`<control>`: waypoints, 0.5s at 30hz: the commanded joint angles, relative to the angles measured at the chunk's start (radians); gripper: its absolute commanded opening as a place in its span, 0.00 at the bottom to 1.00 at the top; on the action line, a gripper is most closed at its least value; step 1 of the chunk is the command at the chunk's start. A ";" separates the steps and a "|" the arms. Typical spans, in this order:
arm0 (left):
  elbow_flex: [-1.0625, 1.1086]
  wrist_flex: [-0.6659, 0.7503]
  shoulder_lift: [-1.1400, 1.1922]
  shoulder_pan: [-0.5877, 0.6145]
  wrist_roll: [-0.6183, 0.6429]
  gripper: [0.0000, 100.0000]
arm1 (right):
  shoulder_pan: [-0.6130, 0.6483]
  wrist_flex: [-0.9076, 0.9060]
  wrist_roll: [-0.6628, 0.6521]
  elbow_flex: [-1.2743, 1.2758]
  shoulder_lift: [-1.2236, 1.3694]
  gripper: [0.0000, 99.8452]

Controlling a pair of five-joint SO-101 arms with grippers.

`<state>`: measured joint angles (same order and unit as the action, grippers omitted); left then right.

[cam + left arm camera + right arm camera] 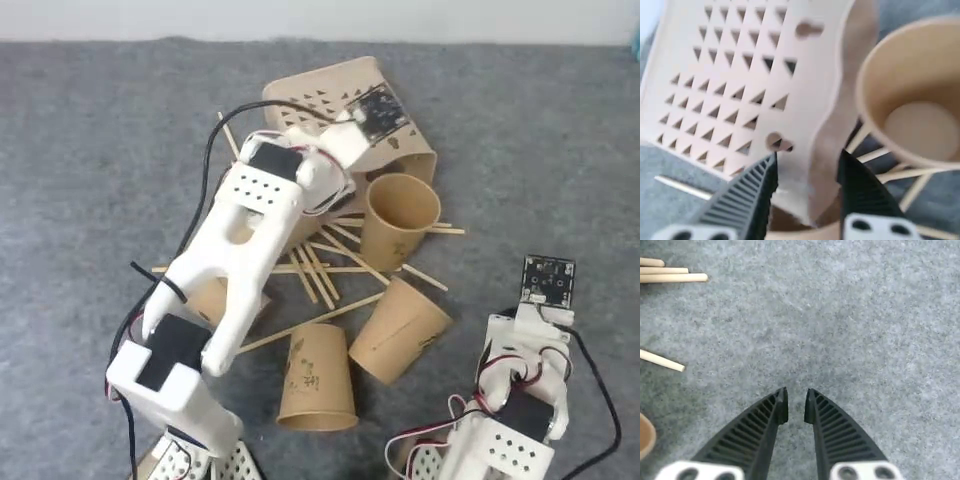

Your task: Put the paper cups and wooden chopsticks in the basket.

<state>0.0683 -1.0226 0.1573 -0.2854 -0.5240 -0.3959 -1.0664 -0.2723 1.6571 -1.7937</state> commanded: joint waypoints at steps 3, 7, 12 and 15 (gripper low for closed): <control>0.148 0.296 -0.078 0.038 -0.061 0.10 | -0.007 0.021 0.009 -0.021 -0.013 0.08; 0.211 0.388 -0.086 0.034 -0.081 0.07 | -0.007 0.021 0.009 -0.021 -0.013 0.08; 0.203 0.400 -0.121 0.035 -0.071 0.01 | -0.007 0.021 0.009 -0.021 -0.013 0.08; 0.203 0.399 -0.189 0.038 0.041 0.01 | -0.007 0.021 0.009 -0.021 -0.013 0.08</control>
<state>0.2846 -0.6467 0.1112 -0.2562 -0.5930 -0.3959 -1.0664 -0.2723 1.6571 -1.7937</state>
